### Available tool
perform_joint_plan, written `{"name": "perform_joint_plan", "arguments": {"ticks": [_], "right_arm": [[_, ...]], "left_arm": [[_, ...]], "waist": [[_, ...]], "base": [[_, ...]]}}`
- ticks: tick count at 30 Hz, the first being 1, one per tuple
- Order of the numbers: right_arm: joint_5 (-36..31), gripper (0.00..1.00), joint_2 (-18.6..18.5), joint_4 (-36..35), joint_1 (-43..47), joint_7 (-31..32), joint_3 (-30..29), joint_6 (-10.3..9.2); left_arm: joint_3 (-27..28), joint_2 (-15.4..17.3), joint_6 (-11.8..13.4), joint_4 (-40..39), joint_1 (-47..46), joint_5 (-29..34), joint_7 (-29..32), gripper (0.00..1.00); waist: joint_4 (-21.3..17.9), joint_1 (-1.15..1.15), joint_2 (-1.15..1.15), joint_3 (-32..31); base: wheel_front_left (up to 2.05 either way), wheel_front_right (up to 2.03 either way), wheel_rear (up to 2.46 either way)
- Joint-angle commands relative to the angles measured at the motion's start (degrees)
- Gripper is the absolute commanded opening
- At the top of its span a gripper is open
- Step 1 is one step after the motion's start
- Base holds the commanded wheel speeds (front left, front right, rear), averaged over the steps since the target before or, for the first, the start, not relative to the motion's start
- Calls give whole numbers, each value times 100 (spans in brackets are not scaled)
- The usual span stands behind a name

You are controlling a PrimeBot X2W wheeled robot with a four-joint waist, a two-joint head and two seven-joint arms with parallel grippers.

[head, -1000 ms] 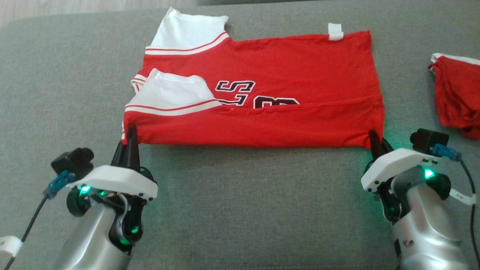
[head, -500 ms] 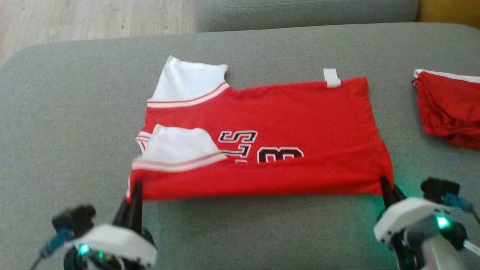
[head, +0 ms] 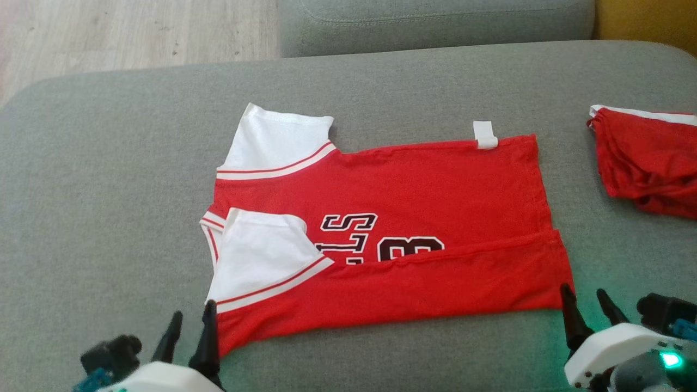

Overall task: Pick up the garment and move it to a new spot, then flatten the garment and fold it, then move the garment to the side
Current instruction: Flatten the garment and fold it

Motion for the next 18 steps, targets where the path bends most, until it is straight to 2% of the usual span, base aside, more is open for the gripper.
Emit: {"name": "perform_joint_plan", "arguments": {"ticks": [1,6,11,18], "right_arm": [[-15,100,-50,-285,-60,2,79,39],[-168,100,-50,-743,-184,-158,106,39],[-268,100,-50,-1121,-550,-190,332,39],[-349,100,-50,-1330,-1259,-111,771,39]], "left_arm": [[246,156,-36,-146,-328,102,-44,100],[336,796,-173,-347,-1305,452,355,100],[341,1264,-427,-443,-2809,658,1085,100],[1,1587,-1023,369,-4781,879,2205,100]], "waist": [[-13,1,0,-16],[-103,1,0,-2],[-260,1,0,240],[-745,1,0,901]], "base": [[0,0,0],[0,0,0],[0,0,0],[0,0,0]]}}
